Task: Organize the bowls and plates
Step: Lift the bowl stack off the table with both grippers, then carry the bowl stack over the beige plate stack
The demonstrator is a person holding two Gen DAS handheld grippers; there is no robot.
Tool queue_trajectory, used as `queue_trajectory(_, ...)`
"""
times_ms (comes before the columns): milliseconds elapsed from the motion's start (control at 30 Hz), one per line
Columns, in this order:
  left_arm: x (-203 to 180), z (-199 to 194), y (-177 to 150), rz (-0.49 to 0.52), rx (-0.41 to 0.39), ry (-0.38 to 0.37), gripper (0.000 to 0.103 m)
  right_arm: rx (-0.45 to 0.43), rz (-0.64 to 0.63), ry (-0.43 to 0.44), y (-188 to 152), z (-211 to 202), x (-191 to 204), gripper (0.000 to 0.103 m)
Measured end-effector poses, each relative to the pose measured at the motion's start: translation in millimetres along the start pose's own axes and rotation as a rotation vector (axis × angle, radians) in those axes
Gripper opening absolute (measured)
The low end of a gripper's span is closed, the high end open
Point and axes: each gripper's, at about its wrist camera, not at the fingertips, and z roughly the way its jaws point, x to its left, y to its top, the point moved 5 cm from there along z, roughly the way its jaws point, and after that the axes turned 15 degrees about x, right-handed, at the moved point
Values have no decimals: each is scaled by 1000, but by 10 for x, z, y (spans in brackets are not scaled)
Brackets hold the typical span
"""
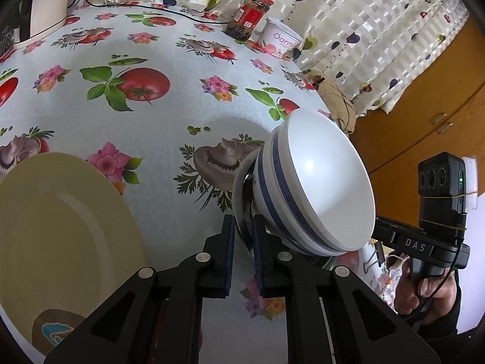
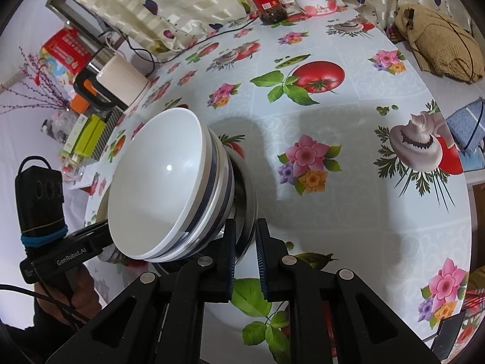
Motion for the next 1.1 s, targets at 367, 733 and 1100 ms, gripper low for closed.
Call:
queue_trajectory(367, 5, -4, -3, 0, -2, 0, 12, -4, 2, 2, -6, -14, 6, 13)
queue_trajectory(733, 29, -6, -2, -31, 12, -39, 12, 16, 22, 61, 2, 3, -39, 15)
queue_trajectory(1100, 24, -4, 6, -3, 5, -34, 10, 2, 15, 49, -7, 5, -10, 13)
